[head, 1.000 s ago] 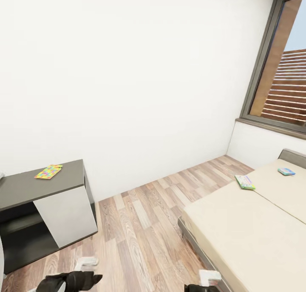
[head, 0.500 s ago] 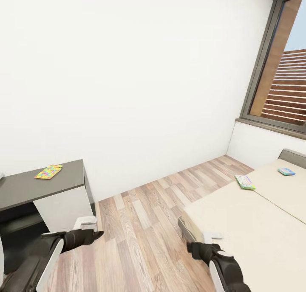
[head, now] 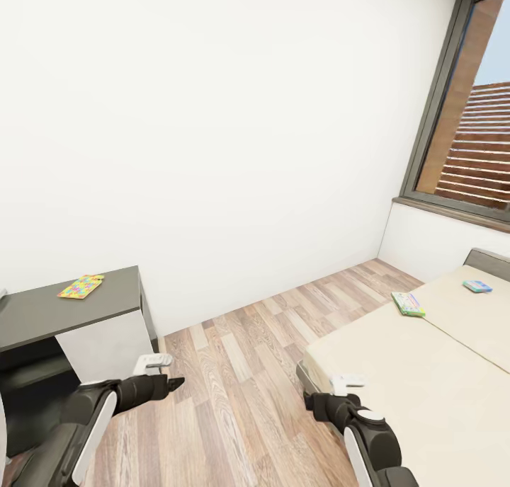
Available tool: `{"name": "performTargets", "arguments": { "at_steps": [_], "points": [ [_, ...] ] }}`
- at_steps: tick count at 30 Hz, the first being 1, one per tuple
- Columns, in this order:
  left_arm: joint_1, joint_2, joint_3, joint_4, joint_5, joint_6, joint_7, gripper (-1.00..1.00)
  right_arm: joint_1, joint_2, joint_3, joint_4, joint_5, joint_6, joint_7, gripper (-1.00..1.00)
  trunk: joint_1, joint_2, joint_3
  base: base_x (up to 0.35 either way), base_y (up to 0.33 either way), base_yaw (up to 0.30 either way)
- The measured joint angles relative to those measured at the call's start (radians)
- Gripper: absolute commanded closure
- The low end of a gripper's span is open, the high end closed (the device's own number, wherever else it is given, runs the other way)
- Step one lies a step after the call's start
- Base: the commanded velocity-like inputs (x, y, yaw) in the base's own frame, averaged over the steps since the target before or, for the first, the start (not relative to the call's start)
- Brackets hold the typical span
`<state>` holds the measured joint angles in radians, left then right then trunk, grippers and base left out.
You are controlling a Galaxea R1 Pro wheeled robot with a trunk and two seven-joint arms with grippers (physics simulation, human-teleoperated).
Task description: Put all the toys in the child's room - the three board games (two on the bed and one on the table), the two jigsaw puzzles on the table, and the tennis ball on the table - inside the toy box on the table in the child's room.
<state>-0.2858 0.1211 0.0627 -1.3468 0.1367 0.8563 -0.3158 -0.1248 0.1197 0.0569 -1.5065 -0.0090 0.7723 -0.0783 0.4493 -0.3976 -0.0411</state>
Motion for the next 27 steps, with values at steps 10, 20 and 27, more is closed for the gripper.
{"name": "performTargets", "arguments": {
  "at_steps": [10,20,27],
  "points": [
    [0.000,-0.004,-0.003,-0.006,0.001,-0.002,-0.001,-1.00,0.001,-0.001,0.006,-0.006,0.001,0.003,-0.003,-1.00,0.000,0.000,0.000,0.000,0.000,0.000],
    [0.000,-0.005,-0.004,-0.020,0.001,0.002,-0.001,-1.00,0.004,-0.002,0.003,-0.006,0.000,0.004,-0.003,-1.00,0.000,0.000,0.000,0.008,0.001,-0.046],
    [0.000,-0.005,-0.003,-0.021,0.001,0.002,-0.001,-1.00,0.006,-0.002,0.001,-0.007,0.000,0.009,-0.003,-1.00,0.000,0.000,0.000,0.133,0.066,-0.242]
  ]
}}
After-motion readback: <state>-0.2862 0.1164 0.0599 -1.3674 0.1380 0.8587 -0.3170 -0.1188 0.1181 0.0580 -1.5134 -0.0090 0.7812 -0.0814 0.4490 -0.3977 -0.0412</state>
